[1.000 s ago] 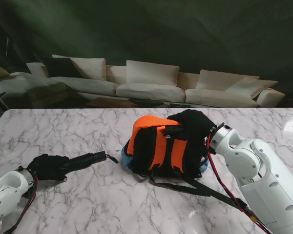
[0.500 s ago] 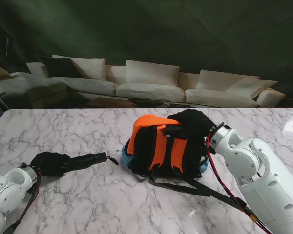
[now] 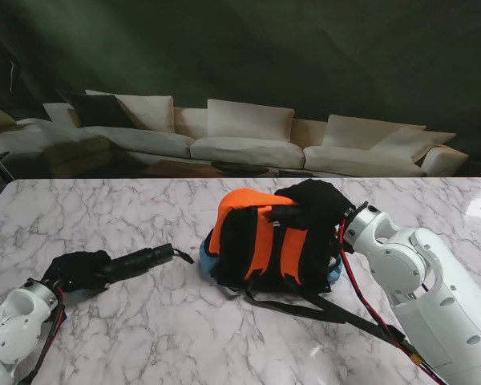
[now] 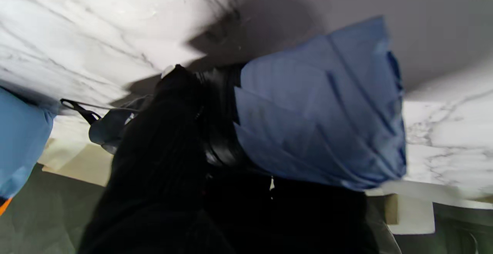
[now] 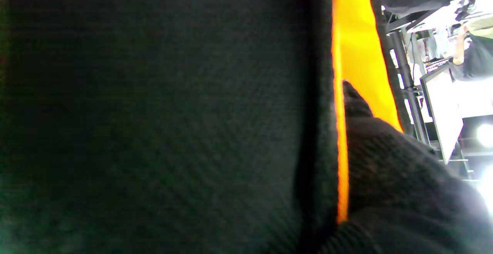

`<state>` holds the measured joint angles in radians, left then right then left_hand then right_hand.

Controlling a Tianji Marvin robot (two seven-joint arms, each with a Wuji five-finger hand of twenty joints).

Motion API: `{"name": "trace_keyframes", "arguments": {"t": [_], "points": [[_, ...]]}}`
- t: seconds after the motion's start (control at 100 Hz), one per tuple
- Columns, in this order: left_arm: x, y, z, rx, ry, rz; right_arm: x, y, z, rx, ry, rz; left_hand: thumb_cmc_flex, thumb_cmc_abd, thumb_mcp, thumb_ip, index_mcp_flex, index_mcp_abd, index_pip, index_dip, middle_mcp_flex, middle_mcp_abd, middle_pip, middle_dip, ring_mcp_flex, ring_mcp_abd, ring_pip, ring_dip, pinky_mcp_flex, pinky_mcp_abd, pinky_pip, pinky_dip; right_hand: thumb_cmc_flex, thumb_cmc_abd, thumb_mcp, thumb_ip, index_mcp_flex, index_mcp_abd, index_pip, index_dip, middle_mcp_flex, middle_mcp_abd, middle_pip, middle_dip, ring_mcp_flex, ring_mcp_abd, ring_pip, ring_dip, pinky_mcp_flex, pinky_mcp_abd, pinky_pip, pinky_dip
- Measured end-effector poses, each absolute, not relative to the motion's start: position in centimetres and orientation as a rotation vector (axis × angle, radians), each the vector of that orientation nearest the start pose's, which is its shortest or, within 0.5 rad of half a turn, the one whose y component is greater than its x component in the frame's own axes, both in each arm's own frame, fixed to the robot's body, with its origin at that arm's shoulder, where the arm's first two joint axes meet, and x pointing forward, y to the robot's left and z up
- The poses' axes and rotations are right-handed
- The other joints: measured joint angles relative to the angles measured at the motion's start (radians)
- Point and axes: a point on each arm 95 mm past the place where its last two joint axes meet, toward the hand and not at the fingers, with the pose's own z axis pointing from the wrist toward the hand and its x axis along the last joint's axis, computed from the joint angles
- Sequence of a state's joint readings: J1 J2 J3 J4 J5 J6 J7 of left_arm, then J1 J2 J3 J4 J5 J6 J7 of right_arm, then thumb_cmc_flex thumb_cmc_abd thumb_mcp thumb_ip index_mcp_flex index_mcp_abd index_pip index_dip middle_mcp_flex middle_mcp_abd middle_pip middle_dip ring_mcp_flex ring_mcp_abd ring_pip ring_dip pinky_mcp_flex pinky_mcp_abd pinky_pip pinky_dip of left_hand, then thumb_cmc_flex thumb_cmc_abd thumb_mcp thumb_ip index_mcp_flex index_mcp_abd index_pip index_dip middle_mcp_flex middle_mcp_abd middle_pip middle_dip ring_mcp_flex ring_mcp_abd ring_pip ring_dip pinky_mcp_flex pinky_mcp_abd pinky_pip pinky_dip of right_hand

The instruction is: Put the umbrella and water cup into the side pockets of the backpack

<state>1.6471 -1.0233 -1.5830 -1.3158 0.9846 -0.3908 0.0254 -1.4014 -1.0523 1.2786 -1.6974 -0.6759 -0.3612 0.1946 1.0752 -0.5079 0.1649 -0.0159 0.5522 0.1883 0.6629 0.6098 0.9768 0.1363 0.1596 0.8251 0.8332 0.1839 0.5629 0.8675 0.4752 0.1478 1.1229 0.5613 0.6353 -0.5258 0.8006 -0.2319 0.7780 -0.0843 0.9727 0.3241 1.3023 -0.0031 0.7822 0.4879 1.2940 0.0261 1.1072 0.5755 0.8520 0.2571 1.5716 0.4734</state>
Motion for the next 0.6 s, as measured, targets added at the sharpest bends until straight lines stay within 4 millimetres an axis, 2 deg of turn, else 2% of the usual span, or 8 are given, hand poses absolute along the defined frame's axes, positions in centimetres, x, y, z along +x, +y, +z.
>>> {"name": "trace_keyframes", "arguments": {"t": [0.37,0.6], "points": [[38.3,18.6,-34.5,-1.310,1.287,-1.510,43.1,1.4,-21.6,1.024,1.617,1.944,0.001,-0.002,-0.009,0.000,0.014,0.000,0.002,-0.016,0.011,-0.001,0.000,-0.002,0.015,0.002,0.004,0.001,0.010,0.004,0.011,0.000,0.000,0.000,0.000,0.000,0.000,0.000,0.000,0.000,0.000,0.000,0.000,0.000,0.000,0.000,0.000,0.000,0.000,0.000,0.000,0.000],[38.8,18.0,-31.9,-1.206,1.238,-1.621,43.2,1.2,-21.5,1.027,1.611,1.940,0.002,-0.002,-0.013,0.000,0.014,-0.006,0.008,-0.017,0.011,-0.002,0.001,-0.002,0.015,0.003,0.004,0.001,0.010,0.004,0.011,0.000,0.000,0.000,0.000,0.000,0.000,0.000,0.000,0.000,0.000,0.000,0.000,0.000,0.000,0.000,-0.008,0.000,0.000,0.000,0.000,0.000]]}}
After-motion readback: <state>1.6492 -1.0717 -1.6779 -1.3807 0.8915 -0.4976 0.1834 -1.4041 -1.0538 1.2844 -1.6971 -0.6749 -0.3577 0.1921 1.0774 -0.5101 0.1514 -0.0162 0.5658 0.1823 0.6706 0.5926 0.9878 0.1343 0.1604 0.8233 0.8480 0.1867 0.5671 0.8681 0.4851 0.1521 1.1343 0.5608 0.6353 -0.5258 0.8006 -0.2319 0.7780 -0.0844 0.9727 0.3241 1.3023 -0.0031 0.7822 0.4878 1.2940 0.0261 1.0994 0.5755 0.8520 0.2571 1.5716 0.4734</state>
